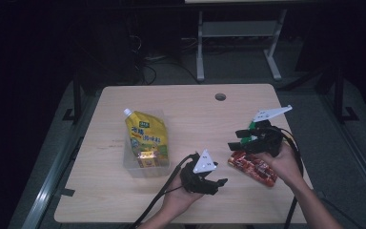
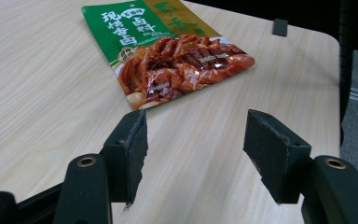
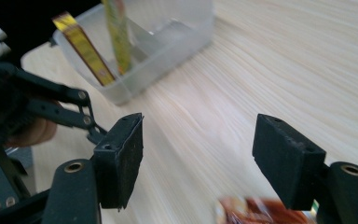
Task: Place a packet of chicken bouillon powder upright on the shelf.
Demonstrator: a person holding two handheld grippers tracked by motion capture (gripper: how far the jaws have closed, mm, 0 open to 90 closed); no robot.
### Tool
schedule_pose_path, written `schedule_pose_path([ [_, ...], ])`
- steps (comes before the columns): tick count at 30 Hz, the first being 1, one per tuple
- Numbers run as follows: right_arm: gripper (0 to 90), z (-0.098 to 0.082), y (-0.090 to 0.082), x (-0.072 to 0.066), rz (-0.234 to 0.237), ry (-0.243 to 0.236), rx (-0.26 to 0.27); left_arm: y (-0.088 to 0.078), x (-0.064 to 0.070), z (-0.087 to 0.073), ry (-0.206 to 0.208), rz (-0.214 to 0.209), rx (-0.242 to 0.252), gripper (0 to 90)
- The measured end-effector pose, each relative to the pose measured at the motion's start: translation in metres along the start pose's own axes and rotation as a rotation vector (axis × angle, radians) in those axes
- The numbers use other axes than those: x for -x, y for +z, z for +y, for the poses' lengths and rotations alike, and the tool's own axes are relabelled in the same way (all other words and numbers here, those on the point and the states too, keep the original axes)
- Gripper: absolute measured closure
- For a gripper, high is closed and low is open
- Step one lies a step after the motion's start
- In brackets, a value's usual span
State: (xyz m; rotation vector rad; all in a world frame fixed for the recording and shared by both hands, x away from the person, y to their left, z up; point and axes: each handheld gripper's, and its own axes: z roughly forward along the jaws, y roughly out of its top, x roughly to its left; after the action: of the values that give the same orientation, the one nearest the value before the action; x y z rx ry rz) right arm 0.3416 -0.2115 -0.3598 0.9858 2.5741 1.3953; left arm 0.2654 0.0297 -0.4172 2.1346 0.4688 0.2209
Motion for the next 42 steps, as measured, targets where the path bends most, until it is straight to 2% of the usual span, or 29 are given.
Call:
schedule_pose_path([
  [2,32.4,-0.006,-0.005,0.005,-0.017,0.019,-0.005,0.005,-0.003,0.002,0.013,-0.004,-0.009,41.1],
  [8,32.7,-0.019,-0.019,0.02,-0.071,0.061,-0.013,0.018,-0.006,0.009,-0.004,-0.014,-0.012,45.6],
  [11,33.7,-0.027,-0.025,0.026,-0.106,0.076,-0.022,0.027,-0.01,0.014,0.01,-0.019,-0.022,48.7],
  [13,34.5,-0.032,-0.028,0.031,-0.123,0.095,-0.023,0.033,-0.011,0.017,0.002,-0.026,-0.022,51.3],
  [22,36.7,-0.058,-0.038,0.054,-0.22,0.195,-0.046,0.065,-0.02,0.027,0.002,-0.044,-0.043,73.3],
  [26,37.4,-0.068,-0.043,0.065,-0.262,0.24,-0.044,0.083,-0.024,0.031,-0.01,-0.05,-0.071,80.6],
  [33,37.5,-0.082,-0.047,0.082,-0.307,0.319,-0.057,0.11,-0.03,0.033,-0.036,-0.038,-0.125,82.2],
  [37,37.2,-0.091,-0.048,0.09,-0.326,0.367,-0.058,0.121,-0.034,0.031,-0.07,-0.029,-0.149,82.7],
  [39,37.2,-0.095,-0.049,0.094,-0.332,0.386,-0.063,0.124,-0.035,0.03,-0.054,-0.022,-0.174,82.9],
  [42,36.4,-0.101,-0.05,0.099,-0.344,0.416,-0.068,0.127,-0.033,0.032,-0.06,-0.013,-0.181,83.5],
])
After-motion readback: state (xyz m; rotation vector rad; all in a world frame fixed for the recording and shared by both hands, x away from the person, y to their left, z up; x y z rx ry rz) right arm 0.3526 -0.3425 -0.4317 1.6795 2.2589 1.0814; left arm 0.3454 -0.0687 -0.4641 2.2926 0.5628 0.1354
